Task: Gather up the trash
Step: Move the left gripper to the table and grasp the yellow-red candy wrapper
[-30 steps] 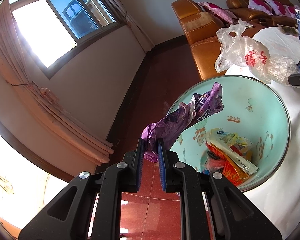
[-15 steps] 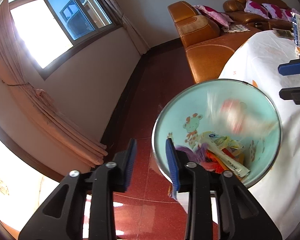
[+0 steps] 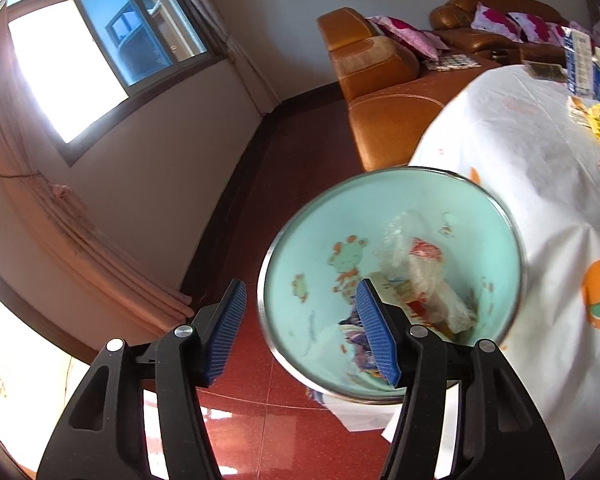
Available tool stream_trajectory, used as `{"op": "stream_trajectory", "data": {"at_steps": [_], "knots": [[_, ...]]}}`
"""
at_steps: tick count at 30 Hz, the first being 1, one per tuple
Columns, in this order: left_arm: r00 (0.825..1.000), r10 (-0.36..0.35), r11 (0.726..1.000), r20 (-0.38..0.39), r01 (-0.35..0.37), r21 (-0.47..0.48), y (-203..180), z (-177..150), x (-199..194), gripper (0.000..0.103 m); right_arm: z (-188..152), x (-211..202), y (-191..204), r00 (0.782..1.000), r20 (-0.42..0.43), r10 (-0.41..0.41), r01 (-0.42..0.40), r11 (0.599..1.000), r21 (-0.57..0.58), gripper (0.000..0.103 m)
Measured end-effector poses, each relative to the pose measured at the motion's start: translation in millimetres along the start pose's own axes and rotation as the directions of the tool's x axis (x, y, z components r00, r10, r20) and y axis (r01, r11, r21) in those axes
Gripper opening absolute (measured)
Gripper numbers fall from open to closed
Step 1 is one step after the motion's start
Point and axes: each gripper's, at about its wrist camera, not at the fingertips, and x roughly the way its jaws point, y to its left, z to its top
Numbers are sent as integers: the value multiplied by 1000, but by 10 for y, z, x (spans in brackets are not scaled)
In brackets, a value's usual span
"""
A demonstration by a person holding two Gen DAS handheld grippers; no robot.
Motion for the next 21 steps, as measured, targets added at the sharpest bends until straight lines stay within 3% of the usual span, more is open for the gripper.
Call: {"op": "stream_trajectory", "data": {"at_steps": [3,7,12,15,21], "knots": [[999,-36,999,17,35,40,-225,69,-55,58,-285,-173,-402,998,-27,-62,65,990,127,52],[995,-89,993,52,84,81,-543,257,-142,60,-709,-464,-992,983,-71,-171,185,934,307,54],[978,-173,980,112,160,119,-1055,638,-258,60,-1294,-870,-1668,952,-126,-281,304,800,517,60],[964,-227,967,137,207,146,-1410,856,-312,60,-1592,-1048,-1905,927,-165,-336,367,735,570,61],[925,-348,924,151,311,225,-2185,1283,-416,61,-1940,-1291,-2119,903,-180,-389,413,674,613,66]]}}
